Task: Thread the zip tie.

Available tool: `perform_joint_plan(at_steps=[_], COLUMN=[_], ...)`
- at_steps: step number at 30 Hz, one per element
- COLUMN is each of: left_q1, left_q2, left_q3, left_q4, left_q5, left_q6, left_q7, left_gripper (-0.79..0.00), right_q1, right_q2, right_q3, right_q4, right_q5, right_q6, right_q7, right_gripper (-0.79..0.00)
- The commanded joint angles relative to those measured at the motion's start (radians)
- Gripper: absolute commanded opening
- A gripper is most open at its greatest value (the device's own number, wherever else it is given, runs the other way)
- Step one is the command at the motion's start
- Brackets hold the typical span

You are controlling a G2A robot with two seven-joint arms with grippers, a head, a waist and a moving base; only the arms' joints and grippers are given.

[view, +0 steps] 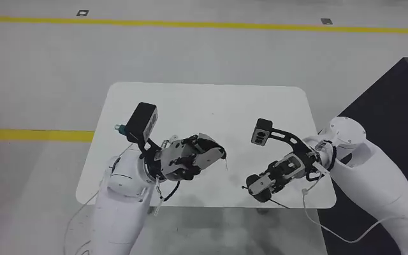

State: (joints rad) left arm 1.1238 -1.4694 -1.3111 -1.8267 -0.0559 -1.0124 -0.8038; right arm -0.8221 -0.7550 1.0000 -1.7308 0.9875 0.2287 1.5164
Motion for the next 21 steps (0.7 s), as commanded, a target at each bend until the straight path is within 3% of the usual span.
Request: perform_joint_plan(at_steps=[1, 12, 21], left_q1=[0.005, -0.041, -0.045], left_q2=[0.01, 0.077, 0.089], left_q3=[0.001, 0.143, 0.101], left_q4=[0.002, -0.032, -0.019], left_q5=[-0.01, -0.016, 0.012], left_q6=[0.0, 0.0, 0.0], left_q7=[-0.004, -0.004, 0.031], left_gripper=[-0.785, -0.785, -0.785], right_q1=[0.002, 0.015, 0.016], right_q2=[0.0, -0.009, -0.013], right_q3=[0.008, 0.029, 0.022], right_q4=[0.008, 0.011, -0.004], right_q5=[-0.005, -0.028, -0.098], right_q6=[0.005, -0.002, 0.0], right_q7=[0.008, -0.01, -0.053], right_gripper=[-0.785, -0.785, -0.785])
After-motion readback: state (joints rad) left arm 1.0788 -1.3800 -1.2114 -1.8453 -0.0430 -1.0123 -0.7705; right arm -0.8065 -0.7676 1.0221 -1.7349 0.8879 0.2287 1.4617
